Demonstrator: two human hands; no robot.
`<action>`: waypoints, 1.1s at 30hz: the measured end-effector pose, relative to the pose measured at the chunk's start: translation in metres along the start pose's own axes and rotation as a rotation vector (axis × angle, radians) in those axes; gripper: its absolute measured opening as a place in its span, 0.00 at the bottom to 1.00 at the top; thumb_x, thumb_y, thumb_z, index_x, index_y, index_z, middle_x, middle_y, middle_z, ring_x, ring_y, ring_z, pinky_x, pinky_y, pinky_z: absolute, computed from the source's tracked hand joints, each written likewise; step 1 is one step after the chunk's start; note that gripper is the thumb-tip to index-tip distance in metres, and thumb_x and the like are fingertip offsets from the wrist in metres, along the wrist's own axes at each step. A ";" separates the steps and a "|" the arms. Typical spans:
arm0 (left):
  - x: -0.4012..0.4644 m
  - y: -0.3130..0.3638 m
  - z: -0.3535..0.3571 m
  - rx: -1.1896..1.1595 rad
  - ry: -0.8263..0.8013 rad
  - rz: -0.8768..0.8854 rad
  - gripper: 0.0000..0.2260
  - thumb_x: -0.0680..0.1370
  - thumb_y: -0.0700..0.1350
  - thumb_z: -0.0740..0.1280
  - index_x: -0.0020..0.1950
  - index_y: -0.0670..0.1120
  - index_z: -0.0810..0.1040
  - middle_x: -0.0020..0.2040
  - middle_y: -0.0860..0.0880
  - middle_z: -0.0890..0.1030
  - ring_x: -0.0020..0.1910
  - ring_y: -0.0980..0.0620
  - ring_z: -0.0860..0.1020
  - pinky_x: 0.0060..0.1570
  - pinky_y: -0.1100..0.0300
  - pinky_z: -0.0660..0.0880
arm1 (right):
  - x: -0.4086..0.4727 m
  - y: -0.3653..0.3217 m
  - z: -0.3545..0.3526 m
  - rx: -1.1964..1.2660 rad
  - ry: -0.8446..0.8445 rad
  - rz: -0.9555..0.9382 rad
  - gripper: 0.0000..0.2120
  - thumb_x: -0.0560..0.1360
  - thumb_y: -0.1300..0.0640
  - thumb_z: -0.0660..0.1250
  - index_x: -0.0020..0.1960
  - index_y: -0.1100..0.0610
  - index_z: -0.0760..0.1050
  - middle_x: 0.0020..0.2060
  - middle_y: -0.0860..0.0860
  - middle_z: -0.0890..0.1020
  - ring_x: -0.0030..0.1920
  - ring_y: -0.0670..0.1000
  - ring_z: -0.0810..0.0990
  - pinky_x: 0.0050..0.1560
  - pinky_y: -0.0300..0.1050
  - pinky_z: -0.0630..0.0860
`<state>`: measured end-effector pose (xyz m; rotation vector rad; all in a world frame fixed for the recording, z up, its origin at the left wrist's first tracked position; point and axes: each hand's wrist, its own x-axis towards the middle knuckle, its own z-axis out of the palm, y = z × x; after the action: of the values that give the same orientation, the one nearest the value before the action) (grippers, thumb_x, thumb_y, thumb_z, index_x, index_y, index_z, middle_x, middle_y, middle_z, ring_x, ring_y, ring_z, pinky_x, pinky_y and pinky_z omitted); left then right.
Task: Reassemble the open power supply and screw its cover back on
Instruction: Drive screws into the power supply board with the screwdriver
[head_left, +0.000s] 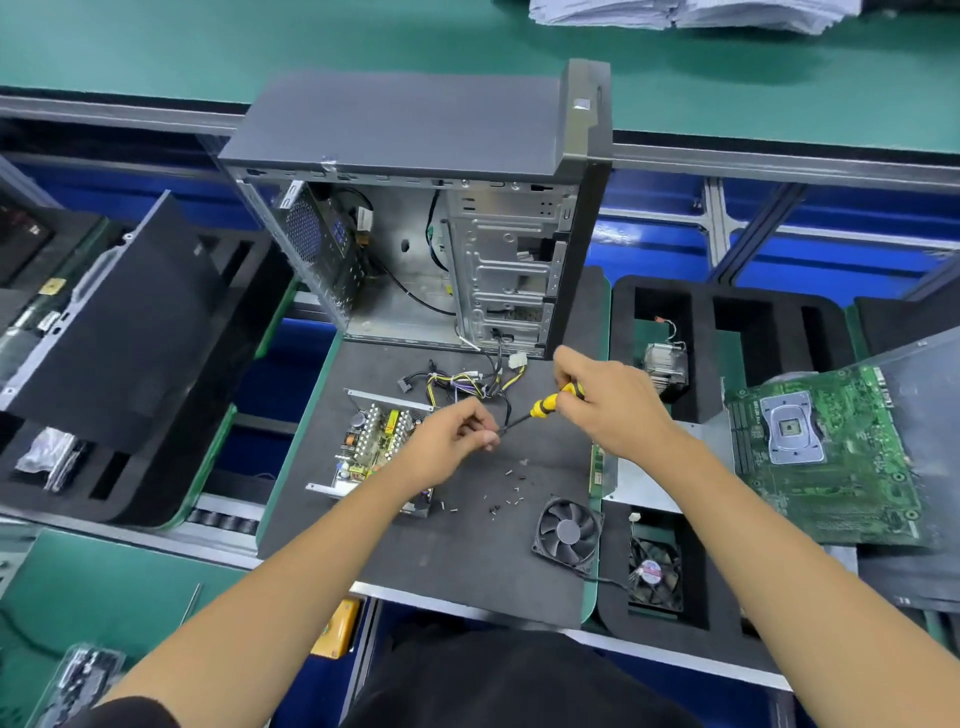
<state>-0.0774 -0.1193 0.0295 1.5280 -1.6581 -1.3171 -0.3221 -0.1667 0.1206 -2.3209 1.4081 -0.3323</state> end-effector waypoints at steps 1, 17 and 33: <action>-0.002 0.000 -0.005 -0.038 0.023 -0.003 0.03 0.81 0.35 0.69 0.53 0.42 0.78 0.45 0.42 0.85 0.47 0.42 0.84 0.54 0.52 0.78 | 0.004 -0.005 -0.001 0.013 0.004 -0.012 0.06 0.71 0.51 0.59 0.43 0.47 0.61 0.26 0.48 0.70 0.30 0.50 0.69 0.31 0.45 0.59; -0.047 -0.041 -0.100 -0.344 0.312 -0.055 0.07 0.82 0.35 0.67 0.52 0.46 0.81 0.46 0.45 0.87 0.45 0.50 0.86 0.50 0.60 0.79 | 0.077 -0.109 0.010 0.027 0.014 -0.217 0.07 0.68 0.46 0.57 0.44 0.46 0.61 0.27 0.49 0.71 0.31 0.51 0.71 0.32 0.45 0.62; -0.057 -0.087 -0.180 -0.588 0.249 -0.042 0.05 0.83 0.35 0.65 0.54 0.42 0.80 0.45 0.45 0.87 0.44 0.52 0.84 0.46 0.63 0.79 | 0.124 -0.189 0.049 0.077 0.054 -0.152 0.05 0.72 0.53 0.60 0.43 0.48 0.63 0.26 0.48 0.69 0.30 0.53 0.69 0.31 0.47 0.62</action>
<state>0.1301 -0.1097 0.0346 1.3014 -0.9703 -1.4058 -0.0958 -0.1891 0.1620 -2.3768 1.2237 -0.4885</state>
